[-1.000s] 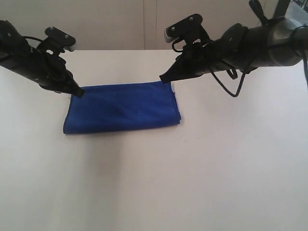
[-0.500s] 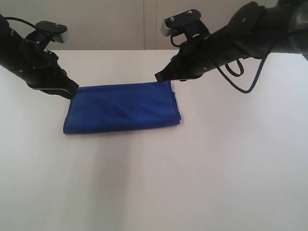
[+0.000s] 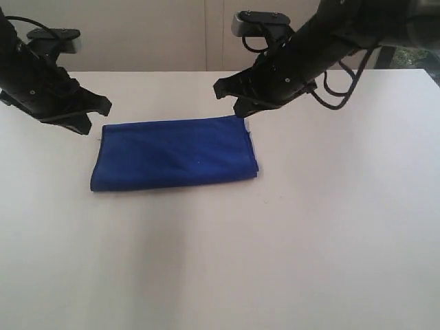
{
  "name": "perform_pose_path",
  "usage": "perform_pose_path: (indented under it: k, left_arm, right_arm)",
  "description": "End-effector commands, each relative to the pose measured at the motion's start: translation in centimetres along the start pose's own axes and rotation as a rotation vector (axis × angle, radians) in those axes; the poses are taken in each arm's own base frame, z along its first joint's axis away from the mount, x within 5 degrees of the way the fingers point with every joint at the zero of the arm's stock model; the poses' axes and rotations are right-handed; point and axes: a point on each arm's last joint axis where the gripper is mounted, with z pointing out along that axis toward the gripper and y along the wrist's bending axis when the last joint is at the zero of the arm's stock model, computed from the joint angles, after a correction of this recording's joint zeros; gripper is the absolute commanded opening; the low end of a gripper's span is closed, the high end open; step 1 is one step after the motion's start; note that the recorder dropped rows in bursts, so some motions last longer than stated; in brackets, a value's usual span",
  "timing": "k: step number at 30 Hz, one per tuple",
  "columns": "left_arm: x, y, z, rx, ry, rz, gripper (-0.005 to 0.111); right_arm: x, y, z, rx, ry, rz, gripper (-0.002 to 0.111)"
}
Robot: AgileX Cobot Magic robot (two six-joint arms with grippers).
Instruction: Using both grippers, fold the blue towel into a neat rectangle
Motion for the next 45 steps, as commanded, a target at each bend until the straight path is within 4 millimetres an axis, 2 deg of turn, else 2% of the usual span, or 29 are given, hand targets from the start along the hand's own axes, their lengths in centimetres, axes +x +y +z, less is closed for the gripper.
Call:
perform_pose_path:
  k: [1,5,9,14,18,25,28,34,45]
  left_arm:
    - [0.1,0.8,2.7,-0.041,0.132,-0.057,0.0]
    - [0.5,0.5,4.4,0.013,0.176,-0.119,0.0]
    - [0.2,0.5,4.7,0.025,0.143,-0.138,0.0]
    - [-0.3,0.5,5.0,0.032,0.087,-0.158,0.0]
    - [-0.7,0.3,6.4,0.076,0.045,-0.206,0.0]
    - [0.0,0.5,8.8,0.075,0.1,-0.215,0.0]
    - [0.2,0.5,9.4,0.074,0.112,-0.218,0.0]
    - [0.4,0.6,9.9,0.073,0.128,-0.221,0.0]
    - [0.6,0.7,10.7,0.069,0.138,-0.224,0.0]
  right_arm:
    - [0.2,-1.5,2.4,0.038,0.103,0.03,0.0]
    - [1.3,-2.8,5.9,0.05,0.154,0.054,0.0]
    - [1.9,-3.7,8.1,0.066,0.155,0.068,0.0]
    - [1.7,-3.7,8.4,0.069,0.124,0.074,0.0]
    - [1.7,-3.6,8.8,0.069,0.121,0.071,0.0]
    - [2.4,-3.9,10.2,0.065,0.152,0.081,0.0]
    - [2.4,-3.8,10.1,0.059,0.157,0.08,0.0]
    - [1.5,-2.8,9.2,-0.012,0.145,0.074,0.0]
    - [2.4,-2.6,11.5,-0.069,0.156,0.067,0.0]
